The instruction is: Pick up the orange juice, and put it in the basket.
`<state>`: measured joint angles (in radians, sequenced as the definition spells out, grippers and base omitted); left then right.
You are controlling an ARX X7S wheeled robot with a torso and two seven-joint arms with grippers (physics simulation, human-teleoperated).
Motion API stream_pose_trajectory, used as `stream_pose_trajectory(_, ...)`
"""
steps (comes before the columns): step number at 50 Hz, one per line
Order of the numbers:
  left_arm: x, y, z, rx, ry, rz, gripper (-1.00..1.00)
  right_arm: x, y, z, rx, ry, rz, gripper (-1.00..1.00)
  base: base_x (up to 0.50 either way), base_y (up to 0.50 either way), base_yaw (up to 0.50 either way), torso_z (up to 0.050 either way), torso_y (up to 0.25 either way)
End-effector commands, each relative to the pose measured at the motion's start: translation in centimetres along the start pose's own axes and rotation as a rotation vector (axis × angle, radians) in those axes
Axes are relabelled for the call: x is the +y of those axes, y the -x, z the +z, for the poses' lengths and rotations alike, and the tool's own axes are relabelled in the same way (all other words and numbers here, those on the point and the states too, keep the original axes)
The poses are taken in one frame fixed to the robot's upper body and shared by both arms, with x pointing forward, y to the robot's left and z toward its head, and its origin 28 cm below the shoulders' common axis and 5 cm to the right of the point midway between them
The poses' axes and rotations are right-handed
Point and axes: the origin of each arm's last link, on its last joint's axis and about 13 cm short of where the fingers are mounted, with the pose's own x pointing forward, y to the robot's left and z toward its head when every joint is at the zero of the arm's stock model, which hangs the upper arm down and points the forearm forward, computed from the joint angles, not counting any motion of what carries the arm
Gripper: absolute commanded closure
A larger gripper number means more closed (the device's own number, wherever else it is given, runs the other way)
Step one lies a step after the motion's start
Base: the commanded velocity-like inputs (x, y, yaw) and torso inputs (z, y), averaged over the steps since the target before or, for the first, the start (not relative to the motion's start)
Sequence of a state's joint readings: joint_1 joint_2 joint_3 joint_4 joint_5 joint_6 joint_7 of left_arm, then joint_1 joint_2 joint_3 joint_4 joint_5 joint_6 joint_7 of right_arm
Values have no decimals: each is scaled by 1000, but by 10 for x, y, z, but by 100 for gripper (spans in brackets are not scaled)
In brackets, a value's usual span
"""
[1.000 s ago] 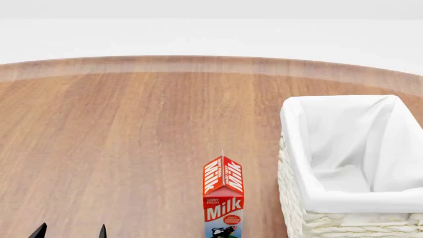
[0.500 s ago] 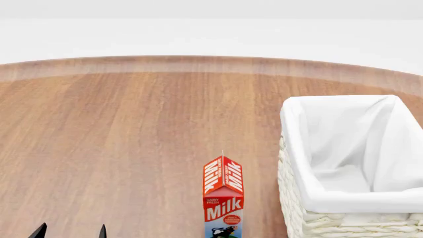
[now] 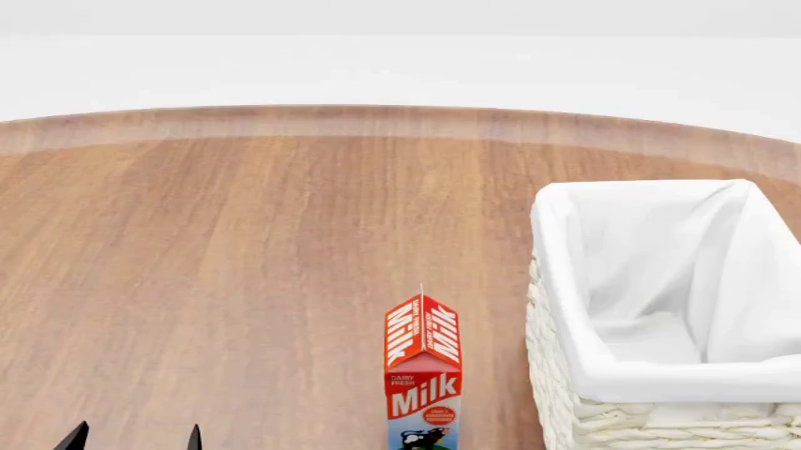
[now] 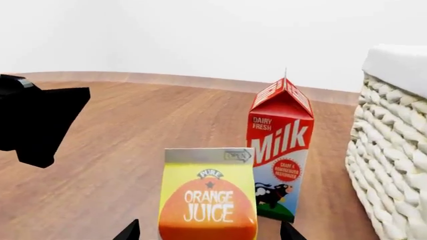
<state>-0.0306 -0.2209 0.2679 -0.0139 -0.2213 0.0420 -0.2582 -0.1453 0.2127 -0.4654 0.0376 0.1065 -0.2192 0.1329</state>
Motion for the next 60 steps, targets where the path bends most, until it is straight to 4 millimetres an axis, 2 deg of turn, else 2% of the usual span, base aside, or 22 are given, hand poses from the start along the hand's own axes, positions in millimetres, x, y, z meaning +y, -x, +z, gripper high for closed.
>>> stream_pose_trajectory(1, 0, 0, 0, 0, 0, 0, -100, -2, -9, -4, 13, 5, -10, -100, 0, 0, 0, 0, 0)
stream_pose_trajectory(10, 0, 0, 0, 0, 0, 0, -100, -1, -16, -6, 21, 27, -13, -100, 0, 0, 0, 0, 0)
stream_pose_trajectory(24, 0, 0, 0, 0, 0, 0, -100, 1, -17, -2, 15, 25, -1, -100, 0, 0, 0, 0, 0)
stream_pose_trajectory(60, 0, 0, 0, 0, 0, 0, -100, 3, -27, -12, 48, 22, 2, -100, 0, 0, 0, 0, 0)
